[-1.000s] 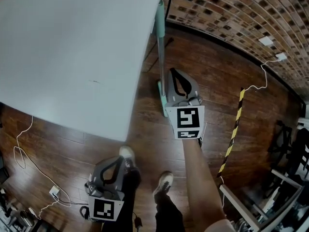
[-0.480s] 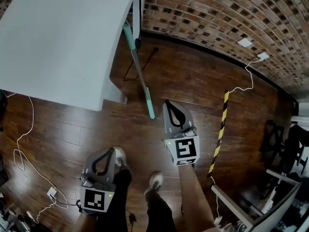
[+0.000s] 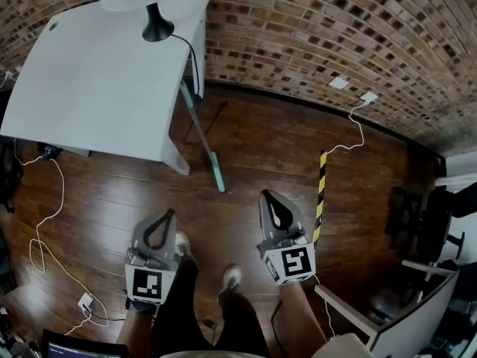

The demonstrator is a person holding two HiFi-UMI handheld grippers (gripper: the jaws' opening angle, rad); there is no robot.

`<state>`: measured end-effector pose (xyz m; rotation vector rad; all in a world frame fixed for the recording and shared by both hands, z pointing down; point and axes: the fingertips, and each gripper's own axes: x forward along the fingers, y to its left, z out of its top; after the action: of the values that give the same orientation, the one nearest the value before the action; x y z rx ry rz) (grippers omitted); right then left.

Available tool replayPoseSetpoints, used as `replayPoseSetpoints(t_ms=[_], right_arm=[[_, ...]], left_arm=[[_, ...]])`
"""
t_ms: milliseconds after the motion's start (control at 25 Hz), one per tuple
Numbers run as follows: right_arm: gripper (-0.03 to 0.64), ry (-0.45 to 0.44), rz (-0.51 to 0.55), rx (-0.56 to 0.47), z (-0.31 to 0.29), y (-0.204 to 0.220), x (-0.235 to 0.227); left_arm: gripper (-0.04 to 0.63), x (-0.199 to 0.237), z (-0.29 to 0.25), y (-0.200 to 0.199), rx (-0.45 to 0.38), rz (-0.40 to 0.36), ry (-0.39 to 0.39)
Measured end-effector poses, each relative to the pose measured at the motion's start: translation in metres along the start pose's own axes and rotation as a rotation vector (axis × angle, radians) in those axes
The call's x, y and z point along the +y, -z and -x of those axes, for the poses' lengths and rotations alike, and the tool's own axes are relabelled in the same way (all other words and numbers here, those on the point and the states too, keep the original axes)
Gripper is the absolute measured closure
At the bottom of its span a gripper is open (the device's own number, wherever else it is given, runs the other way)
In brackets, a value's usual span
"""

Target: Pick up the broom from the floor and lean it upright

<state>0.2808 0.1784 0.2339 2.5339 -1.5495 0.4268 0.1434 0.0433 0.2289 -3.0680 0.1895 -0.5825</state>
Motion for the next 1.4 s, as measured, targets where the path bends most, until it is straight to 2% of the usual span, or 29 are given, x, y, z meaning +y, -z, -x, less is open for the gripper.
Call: replayPoseSetpoints(t_ms=[120, 280, 480, 600, 760, 960, 1120, 1240, 1400], right_arm=[[0.604, 0.011, -0.065, -0.03, 0.045, -0.035, -0.006], [0.604, 0.012, -0.012, -0.072, 0.088, -0.083, -0.003], [0.604, -0.028, -0.006, -0.147, 0.149, -0.138, 0.002], [0.604, -0.041, -0.027, -0.175, 0.2, -0.158, 0.002], [0.606, -0.036, -0.05, -0.191, 0.255, -0.17, 0.0], [0.606, -0.038, -0.043, -0.19, 0.298, -0.174, 0.002], [0.606, -0.033, 0.018, -0.174, 0.33, -0.173, 0.014], [0.604, 0.002, 0.047, -0.179, 0.335, -0.171, 0.017], [0.604, 0.067, 0.036, -0.216, 0.336, -0.173, 0.016]], left_arm=[[0.594, -0.008, 0.019, -0.04, -0.036, 0.001, -0.017], [0.594, -0.014, 0.046, -0.093, -0.087, 0.036, -0.015], [0.594, -0.038, 0.09, -0.143, -0.168, 0.007, -0.015], [0.594, -0.064, 0.123, -0.171, -0.195, 0.012, -0.021], [0.594, -0.088, 0.166, -0.196, -0.231, 0.007, -0.066], [0.594, -0.125, 0.201, -0.197, -0.238, -0.024, -0.055], [0.594, -0.143, 0.217, -0.187, -0.22, -0.027, -0.037], [0.594, -0.142, 0.218, -0.187, -0.23, -0.025, -0.041], [0.594, -0.143, 0.216, -0.19, -0.252, -0.032, -0.026]])
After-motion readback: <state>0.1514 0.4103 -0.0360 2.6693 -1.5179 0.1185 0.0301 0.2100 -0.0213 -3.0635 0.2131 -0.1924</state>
